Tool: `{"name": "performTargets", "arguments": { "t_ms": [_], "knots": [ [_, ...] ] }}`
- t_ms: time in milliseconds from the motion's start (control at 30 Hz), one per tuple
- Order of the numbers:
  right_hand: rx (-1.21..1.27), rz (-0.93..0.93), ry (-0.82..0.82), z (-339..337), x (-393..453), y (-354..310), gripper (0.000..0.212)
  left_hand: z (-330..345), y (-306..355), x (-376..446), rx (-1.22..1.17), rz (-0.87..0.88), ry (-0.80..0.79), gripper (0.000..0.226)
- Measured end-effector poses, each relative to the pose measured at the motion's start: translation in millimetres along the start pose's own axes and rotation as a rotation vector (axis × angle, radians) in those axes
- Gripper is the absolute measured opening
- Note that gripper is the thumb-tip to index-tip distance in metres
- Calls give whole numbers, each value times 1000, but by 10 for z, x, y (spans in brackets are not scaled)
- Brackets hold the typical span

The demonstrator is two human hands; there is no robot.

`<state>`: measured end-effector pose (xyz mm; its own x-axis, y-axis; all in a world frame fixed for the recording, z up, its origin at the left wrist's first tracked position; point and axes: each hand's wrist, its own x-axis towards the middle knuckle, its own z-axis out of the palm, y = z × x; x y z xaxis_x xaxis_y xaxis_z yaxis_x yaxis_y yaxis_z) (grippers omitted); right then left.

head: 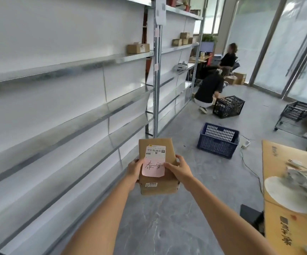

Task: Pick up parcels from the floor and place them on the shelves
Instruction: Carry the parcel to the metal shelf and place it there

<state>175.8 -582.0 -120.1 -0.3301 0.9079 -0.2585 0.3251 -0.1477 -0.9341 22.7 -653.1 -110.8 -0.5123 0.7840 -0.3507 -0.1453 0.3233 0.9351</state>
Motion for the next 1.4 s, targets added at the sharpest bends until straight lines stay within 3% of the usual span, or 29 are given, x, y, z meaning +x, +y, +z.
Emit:
{"name": "performTargets", "arguments": {
  "t_ms": [500, 733, 867, 1067, 1200, 1400],
  "knots": [
    [7, 93, 174, -723, 2437, -279, 54, 1123, 838, 2375, 143, -5, -158, 35],
    [40, 48, 107, -1130, 3420, -588, 58, 1586, 1300, 3323, 135, -34, -201, 25],
    [107, 60, 34, -1379, 3969, -691, 60, 1826, 1530, 3908, 146, -22, -210, 35],
    [190, 133, -33, -1663, 4968, -805, 61, 2180, 1880, 4889, 164, 15, -284, 6],
    [174, 163, 5, -1843, 5652, -987, 64, 2326, 2101, 5750, 213, -35, -288, 73],
    [143, 137, -4, -2024, 6563, -1265, 57, 2532, 2475, 6635, 149, -21, -346, 75]
  ]
}}
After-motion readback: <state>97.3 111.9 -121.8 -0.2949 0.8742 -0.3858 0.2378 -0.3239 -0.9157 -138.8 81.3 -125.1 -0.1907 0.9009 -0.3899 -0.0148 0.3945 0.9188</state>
